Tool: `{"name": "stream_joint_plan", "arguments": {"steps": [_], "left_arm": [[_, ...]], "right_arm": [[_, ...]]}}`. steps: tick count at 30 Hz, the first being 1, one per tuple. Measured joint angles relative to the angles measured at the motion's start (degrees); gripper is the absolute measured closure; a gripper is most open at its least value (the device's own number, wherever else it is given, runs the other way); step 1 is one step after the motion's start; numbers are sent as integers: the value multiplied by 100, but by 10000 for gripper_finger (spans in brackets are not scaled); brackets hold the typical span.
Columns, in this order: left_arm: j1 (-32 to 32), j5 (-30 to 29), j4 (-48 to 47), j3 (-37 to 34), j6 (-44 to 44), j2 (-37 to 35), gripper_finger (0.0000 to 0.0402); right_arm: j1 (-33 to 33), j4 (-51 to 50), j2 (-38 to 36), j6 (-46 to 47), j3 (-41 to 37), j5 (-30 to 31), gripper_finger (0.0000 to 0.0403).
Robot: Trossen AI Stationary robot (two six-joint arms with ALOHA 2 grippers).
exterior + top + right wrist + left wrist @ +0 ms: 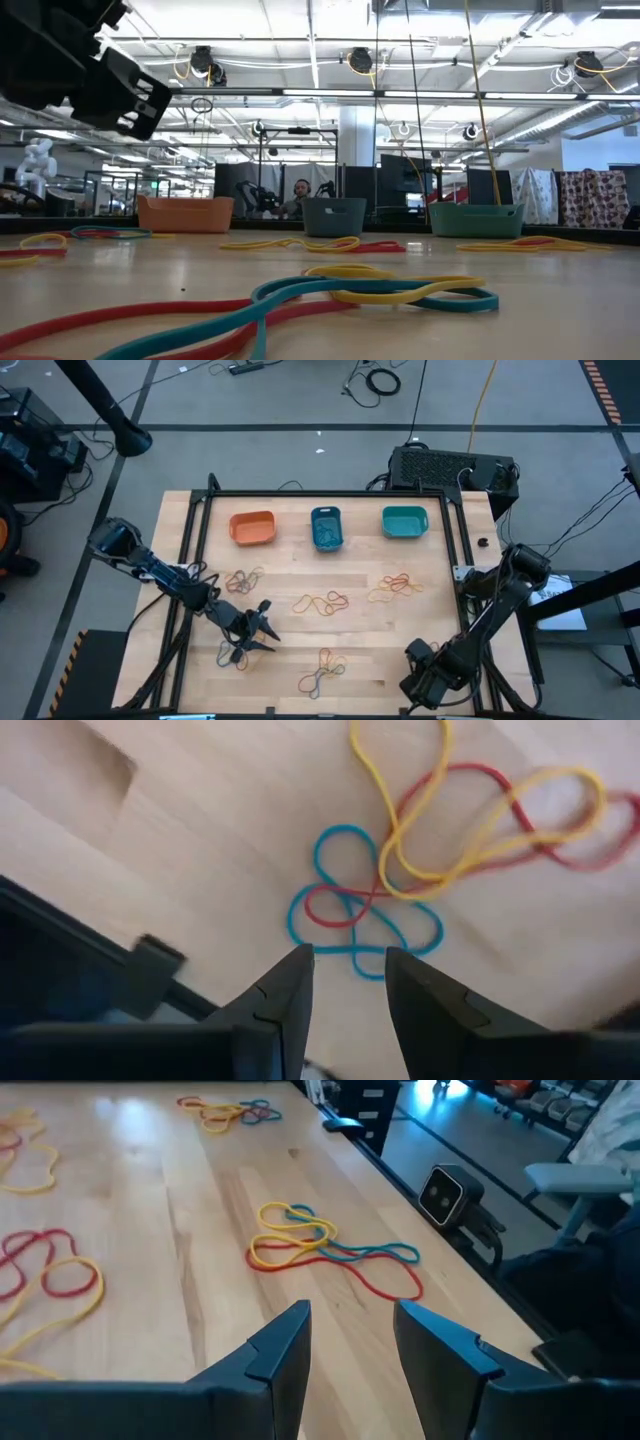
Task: Sort rubber bands into baskets
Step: Put the blue rubber band into the blue bin
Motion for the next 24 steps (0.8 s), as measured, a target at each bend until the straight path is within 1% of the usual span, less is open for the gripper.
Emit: {"name": "stream_joint_plan", "arguments": {"steps": [3, 10, 15, 21, 24], "left_arm": [[54, -36, 34, 0, 36, 0, 249], [82, -47, 18, 0, -44, 0, 249], [82, -48, -60, 2, -298, 0, 249], [80, -86, -73, 2, -324, 0, 249], [80, -127, -77, 2, -447, 0, 249]], "right_arm": [[0, 98, 0, -432, -157, -23, 282], [41, 310, -2, -546, -501, -446, 282], [126, 942, -2, -690, -813, -454, 282], [228, 1050, -2, -640, -994, -454, 282], [280, 1176, 0, -580, -995, -445, 292]]}}
